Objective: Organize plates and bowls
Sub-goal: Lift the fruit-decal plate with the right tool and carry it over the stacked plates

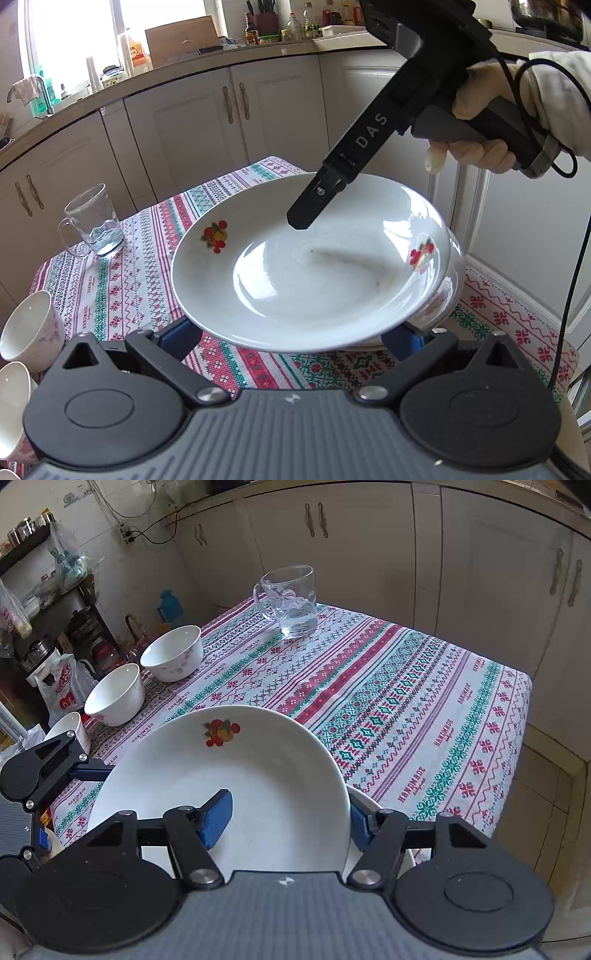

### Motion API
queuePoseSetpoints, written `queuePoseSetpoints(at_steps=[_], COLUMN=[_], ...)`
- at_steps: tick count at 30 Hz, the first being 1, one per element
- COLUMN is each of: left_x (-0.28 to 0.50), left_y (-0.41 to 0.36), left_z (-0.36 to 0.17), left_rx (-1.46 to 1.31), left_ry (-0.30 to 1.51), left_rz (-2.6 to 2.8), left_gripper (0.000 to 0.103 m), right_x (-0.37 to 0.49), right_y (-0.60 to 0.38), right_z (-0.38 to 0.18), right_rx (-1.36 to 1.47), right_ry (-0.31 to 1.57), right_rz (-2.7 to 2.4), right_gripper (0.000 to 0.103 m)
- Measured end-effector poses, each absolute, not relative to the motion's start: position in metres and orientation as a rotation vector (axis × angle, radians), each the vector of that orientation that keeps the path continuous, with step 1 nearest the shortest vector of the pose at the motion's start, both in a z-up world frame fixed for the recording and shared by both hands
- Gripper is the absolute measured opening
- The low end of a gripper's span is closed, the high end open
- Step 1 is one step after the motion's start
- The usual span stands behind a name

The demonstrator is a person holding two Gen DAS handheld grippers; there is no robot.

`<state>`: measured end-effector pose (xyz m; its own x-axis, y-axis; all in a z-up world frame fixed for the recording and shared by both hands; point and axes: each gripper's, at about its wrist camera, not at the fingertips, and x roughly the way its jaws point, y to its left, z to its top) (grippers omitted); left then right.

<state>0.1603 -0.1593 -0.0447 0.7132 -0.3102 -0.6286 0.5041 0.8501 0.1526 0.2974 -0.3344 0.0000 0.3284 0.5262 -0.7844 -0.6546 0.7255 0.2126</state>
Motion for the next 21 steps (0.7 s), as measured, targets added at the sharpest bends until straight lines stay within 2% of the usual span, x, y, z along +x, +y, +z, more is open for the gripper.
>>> queuePoseSetpoints(at_steps=[21], left_x=[0.165], left_y=[-0.174], left_z=[-0.05], left_rx=[0.316], left_ry=[0.687], left_rz=[-0.504], left_gripper=[0.102], right_x=[0.291], right_y=[-0.368], right_z=[-0.027], right_rx=[-0.055], right_ry=[0.963], right_rz=[0.75], right_gripper=[0.07])
